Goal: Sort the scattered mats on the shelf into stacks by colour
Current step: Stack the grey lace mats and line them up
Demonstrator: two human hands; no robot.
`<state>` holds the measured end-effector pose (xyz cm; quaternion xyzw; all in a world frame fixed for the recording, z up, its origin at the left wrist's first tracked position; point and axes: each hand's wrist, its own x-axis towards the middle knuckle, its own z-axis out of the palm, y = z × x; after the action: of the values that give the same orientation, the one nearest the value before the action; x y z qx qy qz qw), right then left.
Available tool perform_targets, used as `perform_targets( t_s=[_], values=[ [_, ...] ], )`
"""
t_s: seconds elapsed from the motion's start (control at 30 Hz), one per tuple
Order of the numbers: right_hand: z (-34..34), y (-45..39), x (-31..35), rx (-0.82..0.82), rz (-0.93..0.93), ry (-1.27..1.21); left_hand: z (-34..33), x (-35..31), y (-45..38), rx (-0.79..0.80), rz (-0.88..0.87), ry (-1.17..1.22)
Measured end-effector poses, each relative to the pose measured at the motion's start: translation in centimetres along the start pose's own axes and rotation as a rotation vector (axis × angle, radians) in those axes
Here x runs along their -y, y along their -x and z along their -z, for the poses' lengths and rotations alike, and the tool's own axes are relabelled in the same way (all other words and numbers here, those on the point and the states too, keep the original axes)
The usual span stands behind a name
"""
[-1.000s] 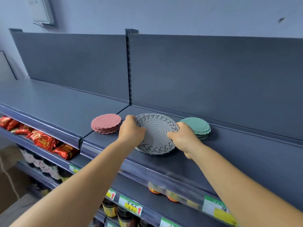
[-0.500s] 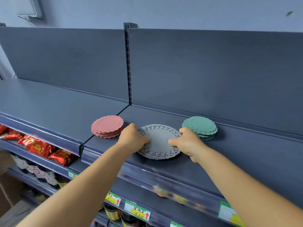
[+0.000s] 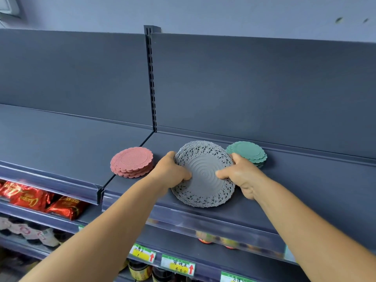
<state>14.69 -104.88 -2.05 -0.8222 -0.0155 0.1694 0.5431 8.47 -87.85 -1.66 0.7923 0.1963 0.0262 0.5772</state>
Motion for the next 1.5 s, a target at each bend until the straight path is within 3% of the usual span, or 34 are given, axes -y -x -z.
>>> perform_targets(
  t_s=[0.3,0.47,0.97,1.5],
  values=[
    [0.6,2.4,1.1,-0.125,0.394,-0.345,0.6,-0.9,1.5,0.068,-0.434,0.200],
    [0.3,2.9,0.9,-0.097,0.438,-0.393,0.8,-0.4,1.4,0.084,-0.524,0.173],
    [-0.5,1.8,-0.1,-0.058,0.428,-0.397,0.1,0.1,0.9,0.081,-0.504,0.233],
    [-0.2,1.6,0.0,-0.082,0.369,-0.264,0.8,0.2,0.5,0.085,-0.518,0.044]
  ],
)
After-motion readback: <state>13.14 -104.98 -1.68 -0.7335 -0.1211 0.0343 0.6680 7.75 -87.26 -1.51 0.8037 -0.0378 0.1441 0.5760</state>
